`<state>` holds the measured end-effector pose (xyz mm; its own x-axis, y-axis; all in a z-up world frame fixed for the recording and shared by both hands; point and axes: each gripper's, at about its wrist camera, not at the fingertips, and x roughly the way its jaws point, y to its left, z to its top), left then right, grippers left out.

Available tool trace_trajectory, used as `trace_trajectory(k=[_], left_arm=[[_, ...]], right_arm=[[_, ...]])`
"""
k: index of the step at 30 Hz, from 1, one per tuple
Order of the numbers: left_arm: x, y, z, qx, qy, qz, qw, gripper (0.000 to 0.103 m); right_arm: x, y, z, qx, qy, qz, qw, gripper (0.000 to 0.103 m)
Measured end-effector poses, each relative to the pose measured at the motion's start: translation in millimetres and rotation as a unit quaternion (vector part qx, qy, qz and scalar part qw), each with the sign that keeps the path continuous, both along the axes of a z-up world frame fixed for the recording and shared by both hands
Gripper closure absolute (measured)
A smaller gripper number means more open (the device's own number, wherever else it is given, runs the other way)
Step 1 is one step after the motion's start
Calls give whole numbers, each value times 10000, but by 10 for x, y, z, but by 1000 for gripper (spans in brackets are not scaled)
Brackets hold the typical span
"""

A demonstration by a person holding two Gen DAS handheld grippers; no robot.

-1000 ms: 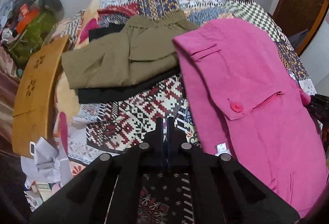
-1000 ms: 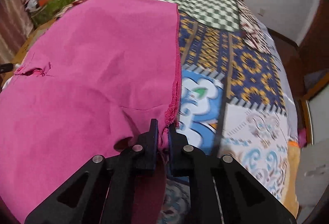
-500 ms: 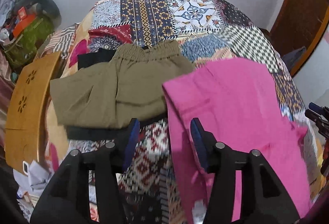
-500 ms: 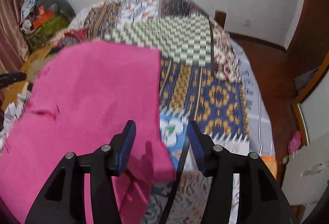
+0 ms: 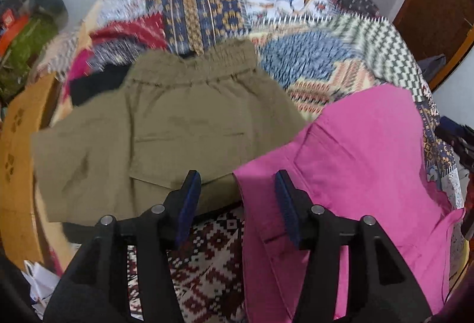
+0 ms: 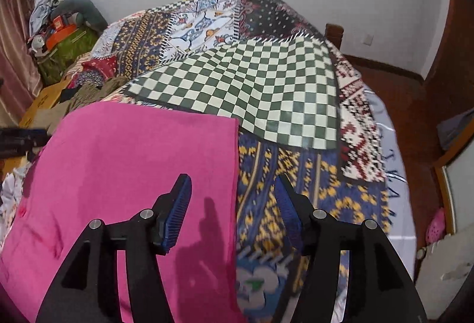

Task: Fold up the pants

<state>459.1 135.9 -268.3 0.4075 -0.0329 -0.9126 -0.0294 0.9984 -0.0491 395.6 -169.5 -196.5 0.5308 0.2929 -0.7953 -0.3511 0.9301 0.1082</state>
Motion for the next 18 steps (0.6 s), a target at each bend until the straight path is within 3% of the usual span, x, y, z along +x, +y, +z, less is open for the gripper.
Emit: trace_trajectory(k=[10, 12, 13, 15, 18], left_arm=[[39, 112, -212, -625, 61, -116, 9980, 50], [36, 106, -219, -696, 31, -144, 9975, 56], [38, 103, -218, -747, 17, -171, 9971, 60], [26, 63, -208, -886, -16, -288, 9957, 79], [6, -24, -186, -711, -107, -340, 9968, 85]], right_arm=[[427, 165, -265, 506, 406, 95, 9979, 49], [438, 202, -292, 628, 431, 124, 9970, 51], [438, 213, -302, 678, 429, 133, 9967, 57], [431, 250, -302, 732, 372, 166, 9965, 65], [436, 301, -290, 686, 302, 225, 9969, 87]])
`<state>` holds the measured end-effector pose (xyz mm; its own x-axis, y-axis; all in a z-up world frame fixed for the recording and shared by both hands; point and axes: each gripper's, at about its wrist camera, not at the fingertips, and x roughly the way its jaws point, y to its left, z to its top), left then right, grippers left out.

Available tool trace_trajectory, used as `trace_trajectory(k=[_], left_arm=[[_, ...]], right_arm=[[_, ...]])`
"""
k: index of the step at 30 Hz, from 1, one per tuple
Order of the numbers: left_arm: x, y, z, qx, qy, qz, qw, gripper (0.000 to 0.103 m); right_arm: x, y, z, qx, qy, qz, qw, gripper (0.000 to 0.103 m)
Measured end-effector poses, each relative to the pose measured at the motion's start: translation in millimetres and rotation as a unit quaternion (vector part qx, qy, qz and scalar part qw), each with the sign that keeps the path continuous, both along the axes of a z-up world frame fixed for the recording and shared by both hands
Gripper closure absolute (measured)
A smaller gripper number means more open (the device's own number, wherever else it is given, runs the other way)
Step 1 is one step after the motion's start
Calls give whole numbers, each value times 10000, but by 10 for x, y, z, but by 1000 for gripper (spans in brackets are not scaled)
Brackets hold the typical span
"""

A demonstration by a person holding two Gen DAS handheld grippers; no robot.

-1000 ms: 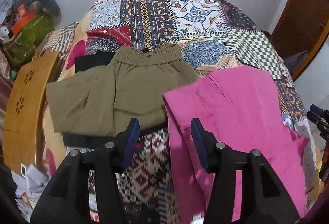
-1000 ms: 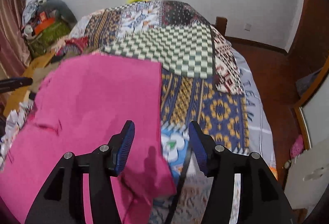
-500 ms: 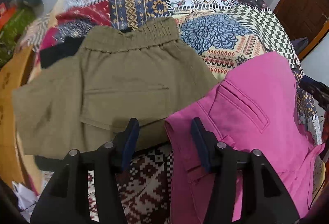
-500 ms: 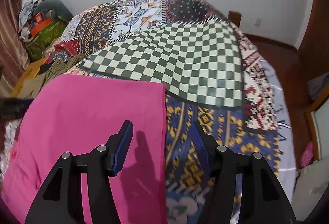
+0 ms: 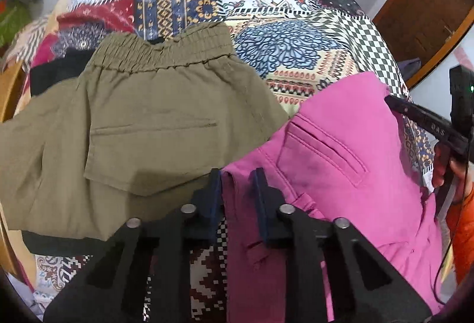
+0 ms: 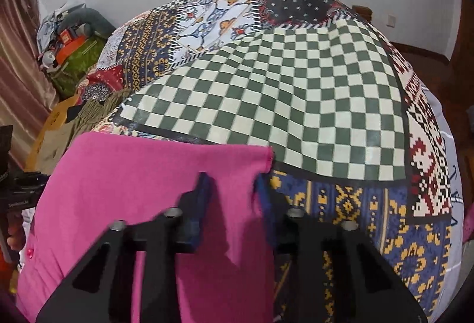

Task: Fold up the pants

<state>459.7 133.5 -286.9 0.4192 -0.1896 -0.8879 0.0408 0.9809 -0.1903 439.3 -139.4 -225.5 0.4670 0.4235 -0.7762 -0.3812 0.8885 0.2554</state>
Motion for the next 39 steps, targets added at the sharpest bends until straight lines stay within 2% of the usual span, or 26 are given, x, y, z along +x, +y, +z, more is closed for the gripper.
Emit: trace_trajectory(k=[1, 2, 4, 9, 11, 15, 17, 20, 23, 29, 39], left_arm=[[-1, -15, 6, 50, -20, 9, 10000, 86], [-9, -24, 17, 98, -49, 27, 9999, 89], [-39, -47, 56, 291, -143, 72, 9994, 94], [-176, -60, 301, 735, -464, 206, 9960, 96], [-241, -31, 500, 857, -667, 259, 9937, 97], [-356, 13, 974, 772, -1019, 374, 9911, 97], [-450, -24, 1249, 855, -1294, 404, 9871, 97], [-590, -109, 1540, 950, -1569, 357, 9824, 97], [-748, -191, 1700, 1027, -1677, 296, 9800, 97], [-1080, -290, 1780, 1078, -1719, 187, 9790, 97], [-1688, -421, 1610, 1172, -1649, -6, 9793, 97]], right_arm=[[12, 22, 2, -46, -16, 4, 10000, 94], [14, 54, 8, -112, -36, 25, 9999, 95], [14, 98, 28, -251, -117, 72, 9996, 98], [-48, 48, 187, -293, -397, -30, 9988, 99], [-95, -5, 328, -221, -557, -93, 9982, 99], [-244, -91, 711, -105, -889, -107, 9959, 100], [-351, -106, 944, -99, -1130, -123, 9935, 100], [-524, -133, 1258, -64, -1417, -122, 9898, 100], [-728, -165, 1490, -57, -1606, -106, 9869, 100], [-1120, -287, 1622, -45, -1688, -116, 9856, 100], [-1693, -468, 1429, -47, -1420, -179, 9897, 100]])
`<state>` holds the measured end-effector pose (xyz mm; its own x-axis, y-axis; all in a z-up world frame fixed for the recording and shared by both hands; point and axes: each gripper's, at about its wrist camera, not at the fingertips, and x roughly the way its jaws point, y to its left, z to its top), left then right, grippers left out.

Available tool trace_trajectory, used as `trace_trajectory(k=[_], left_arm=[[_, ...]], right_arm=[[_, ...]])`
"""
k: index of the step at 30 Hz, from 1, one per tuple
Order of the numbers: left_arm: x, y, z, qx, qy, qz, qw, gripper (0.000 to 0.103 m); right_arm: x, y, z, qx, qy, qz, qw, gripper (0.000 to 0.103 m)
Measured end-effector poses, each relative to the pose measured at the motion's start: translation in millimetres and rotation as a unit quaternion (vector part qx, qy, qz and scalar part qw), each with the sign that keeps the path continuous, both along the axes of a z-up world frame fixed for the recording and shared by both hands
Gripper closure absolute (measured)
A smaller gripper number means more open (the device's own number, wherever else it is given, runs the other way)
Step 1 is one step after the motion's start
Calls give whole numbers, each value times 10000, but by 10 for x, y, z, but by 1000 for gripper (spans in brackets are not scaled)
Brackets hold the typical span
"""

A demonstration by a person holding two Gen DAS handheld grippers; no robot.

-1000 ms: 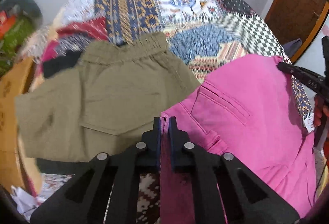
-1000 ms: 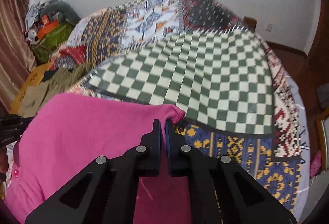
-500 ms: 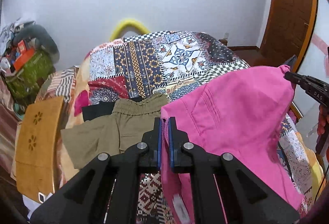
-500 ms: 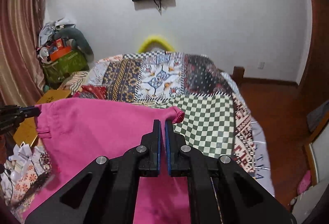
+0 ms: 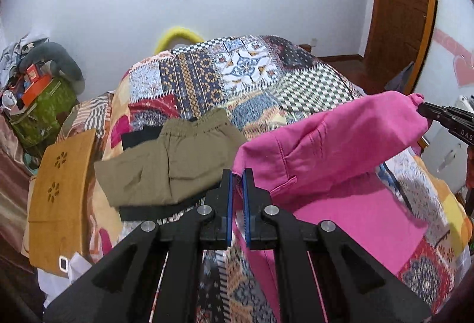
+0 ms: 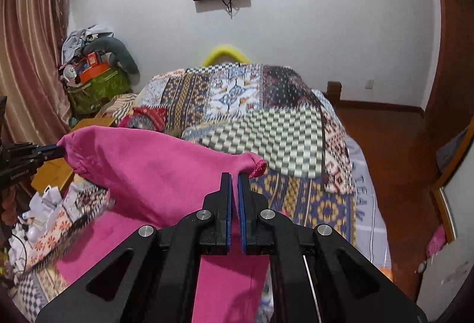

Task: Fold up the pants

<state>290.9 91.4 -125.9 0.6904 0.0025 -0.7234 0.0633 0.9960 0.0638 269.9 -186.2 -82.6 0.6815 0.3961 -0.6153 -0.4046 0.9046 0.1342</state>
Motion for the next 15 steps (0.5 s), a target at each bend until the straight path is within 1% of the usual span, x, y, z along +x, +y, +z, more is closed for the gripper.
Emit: trace_trajectory(k=[4, 9, 12, 15], left_arm=[[-234, -23, -135, -15, 174, -59, 9998, 97], [-514, -107, -380, 118, 561, -223, 9981, 97], [-708, -147, -504, 43, 787, -342, 9963, 97], [-871, -183, -586, 79, 893, -393, 9952, 97]], right_arm=[[-234, -64, -131, -46, 127, 25, 9999, 99], [-495, -128, -288, -34, 359, 179, 9992, 99], [-615, -230, -395, 0, 562, 147, 9983, 99], [-731, -330, -514, 6, 764, 31, 9971, 99]])
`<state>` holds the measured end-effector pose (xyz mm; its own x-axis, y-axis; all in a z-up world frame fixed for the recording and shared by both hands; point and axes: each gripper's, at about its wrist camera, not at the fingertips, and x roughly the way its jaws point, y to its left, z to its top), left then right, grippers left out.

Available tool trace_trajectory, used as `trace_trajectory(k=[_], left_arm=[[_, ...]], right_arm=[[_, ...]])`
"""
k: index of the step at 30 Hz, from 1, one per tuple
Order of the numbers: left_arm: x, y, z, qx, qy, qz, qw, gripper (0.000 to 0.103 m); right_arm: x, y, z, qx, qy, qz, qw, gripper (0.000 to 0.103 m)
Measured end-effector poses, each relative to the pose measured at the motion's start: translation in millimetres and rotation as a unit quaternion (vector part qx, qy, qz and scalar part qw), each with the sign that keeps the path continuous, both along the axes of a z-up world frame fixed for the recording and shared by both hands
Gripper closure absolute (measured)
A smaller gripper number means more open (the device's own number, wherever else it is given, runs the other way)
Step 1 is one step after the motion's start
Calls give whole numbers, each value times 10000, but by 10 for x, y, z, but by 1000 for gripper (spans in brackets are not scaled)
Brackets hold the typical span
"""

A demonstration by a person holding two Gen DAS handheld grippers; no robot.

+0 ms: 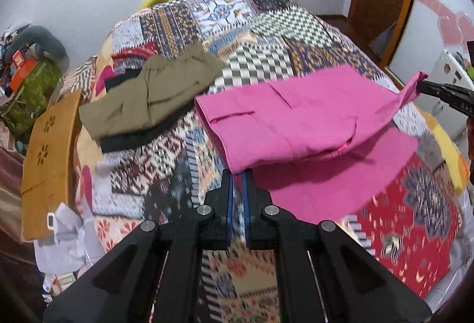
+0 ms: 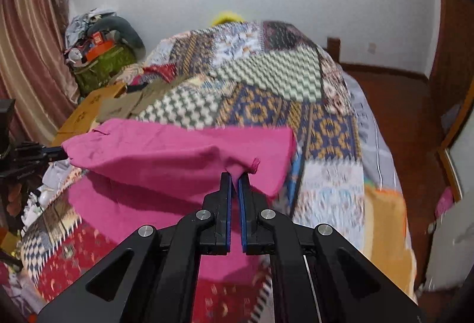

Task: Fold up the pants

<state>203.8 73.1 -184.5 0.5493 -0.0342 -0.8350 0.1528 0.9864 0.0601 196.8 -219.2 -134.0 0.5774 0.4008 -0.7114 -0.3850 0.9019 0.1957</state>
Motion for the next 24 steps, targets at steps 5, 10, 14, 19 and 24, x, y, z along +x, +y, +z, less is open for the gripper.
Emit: trace_trajectory(k=[5, 10, 14, 19, 24], left_arm=[[-155, -23, 14, 54, -4, 19, 10000, 93], [-166, 2, 194, 44, -213, 162, 9996, 67], [-154, -48, 355, -31, -491, 166, 9987, 45], [-110, -216, 348, -63, -428, -18, 9991, 22], [-75, -470, 160, 139, -156, -354, 9992, 19]], right_arm=[[-138, -125, -145, -393, 166, -301, 9986, 99], [-232, -227, -66, -338, 131, -500, 9981, 95], [-301, -113, 37, -230, 94, -264, 9993, 68], [-432, 292, 76, -240, -2, 500, 9985, 53], [-472, 714, -116, -382, 190, 1231, 9915, 53]])
